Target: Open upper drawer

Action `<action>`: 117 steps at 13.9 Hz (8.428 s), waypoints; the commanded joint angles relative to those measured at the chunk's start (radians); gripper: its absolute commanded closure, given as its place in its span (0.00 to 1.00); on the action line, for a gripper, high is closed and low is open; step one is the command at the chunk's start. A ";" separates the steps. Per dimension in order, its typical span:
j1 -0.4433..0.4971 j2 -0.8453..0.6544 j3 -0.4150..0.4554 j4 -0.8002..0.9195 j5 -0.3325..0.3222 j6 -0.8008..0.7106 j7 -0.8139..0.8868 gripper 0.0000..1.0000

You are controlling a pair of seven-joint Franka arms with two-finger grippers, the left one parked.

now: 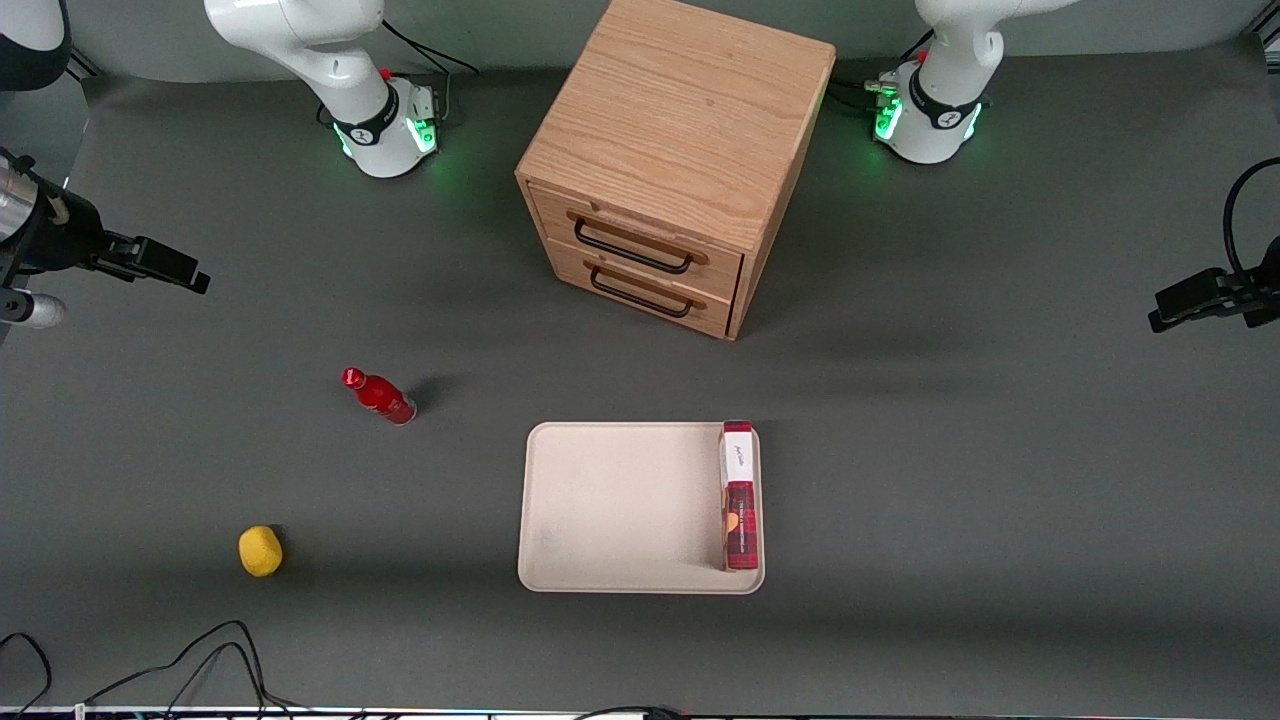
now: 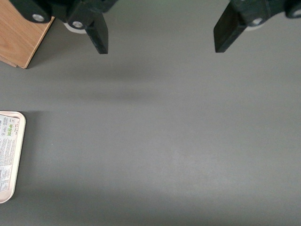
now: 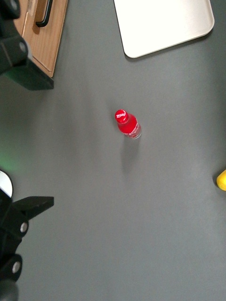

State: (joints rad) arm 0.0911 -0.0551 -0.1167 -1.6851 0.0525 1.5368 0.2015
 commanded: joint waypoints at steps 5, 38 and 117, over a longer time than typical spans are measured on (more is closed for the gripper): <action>0.012 -0.002 0.032 0.033 -0.005 0.014 -0.016 0.00; 0.093 0.412 0.651 0.212 -0.022 0.218 -0.217 0.00; 0.144 0.552 0.631 0.154 -0.135 0.445 -0.499 0.00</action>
State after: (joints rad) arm 0.2410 0.4765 0.5141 -1.5600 -0.0642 1.9829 -0.2659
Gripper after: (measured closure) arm 0.000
